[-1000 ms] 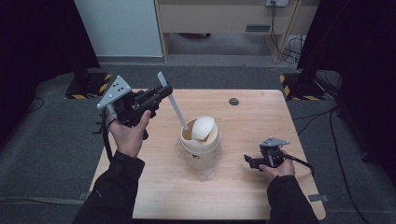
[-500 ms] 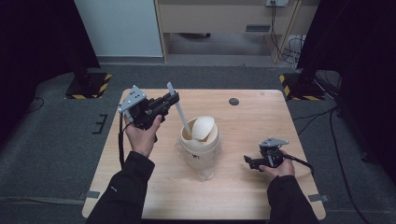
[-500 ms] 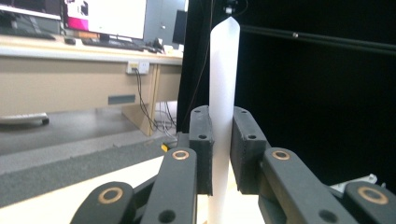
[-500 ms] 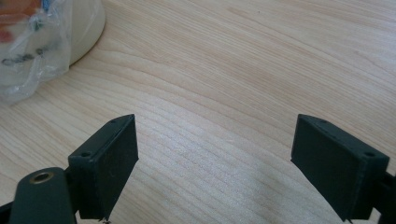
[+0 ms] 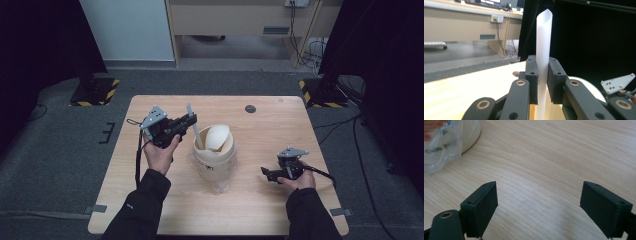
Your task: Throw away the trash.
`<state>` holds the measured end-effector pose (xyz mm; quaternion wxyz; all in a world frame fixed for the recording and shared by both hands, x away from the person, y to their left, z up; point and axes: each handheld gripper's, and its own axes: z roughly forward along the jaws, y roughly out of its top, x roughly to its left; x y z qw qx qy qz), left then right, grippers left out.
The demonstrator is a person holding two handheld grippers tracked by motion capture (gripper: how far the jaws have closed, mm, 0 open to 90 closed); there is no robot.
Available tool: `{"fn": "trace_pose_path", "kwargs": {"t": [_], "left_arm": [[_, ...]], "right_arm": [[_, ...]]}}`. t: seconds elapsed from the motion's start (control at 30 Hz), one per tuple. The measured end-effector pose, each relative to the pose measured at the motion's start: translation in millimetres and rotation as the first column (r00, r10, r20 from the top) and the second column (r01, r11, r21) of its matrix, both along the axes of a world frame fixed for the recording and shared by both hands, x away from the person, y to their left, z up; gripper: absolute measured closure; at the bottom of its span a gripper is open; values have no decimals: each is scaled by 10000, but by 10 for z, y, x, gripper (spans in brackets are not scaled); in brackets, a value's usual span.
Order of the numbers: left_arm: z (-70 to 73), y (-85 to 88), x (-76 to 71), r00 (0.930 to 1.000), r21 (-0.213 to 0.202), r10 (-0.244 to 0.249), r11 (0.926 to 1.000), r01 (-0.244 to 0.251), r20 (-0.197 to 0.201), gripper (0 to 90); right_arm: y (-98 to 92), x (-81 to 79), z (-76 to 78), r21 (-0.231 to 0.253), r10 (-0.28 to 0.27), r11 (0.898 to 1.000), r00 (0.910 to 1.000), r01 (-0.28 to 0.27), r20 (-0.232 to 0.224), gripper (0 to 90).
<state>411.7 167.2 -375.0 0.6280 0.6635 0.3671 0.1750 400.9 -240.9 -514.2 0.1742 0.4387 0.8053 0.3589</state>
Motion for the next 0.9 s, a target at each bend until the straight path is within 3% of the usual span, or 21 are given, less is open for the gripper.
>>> {"fn": "trace_pose_path", "kwargs": {"t": [0.33,0.57,0.77,0.9], "left_arm": [[-243,2,0,9983,357,-96,9993,117,-582,797],[-338,15,-14,9962,478,-240,9985,281,-837,787],[-412,157,-86,9935,653,-356,9969,428,-1081,727],[-443,340,-193,9936,886,-293,9953,391,-1092,665]], "right_arm": [[3,0,-3,-43,42,10000,10000,-42,-36,148],[2,2,-3,-42,47,10000,10000,-47,-12,148],[-9,1,4,-3,-36,10000,10000,36,23,146],[-9,-2,2,-3,-52,10000,10000,52,2,146]]}}
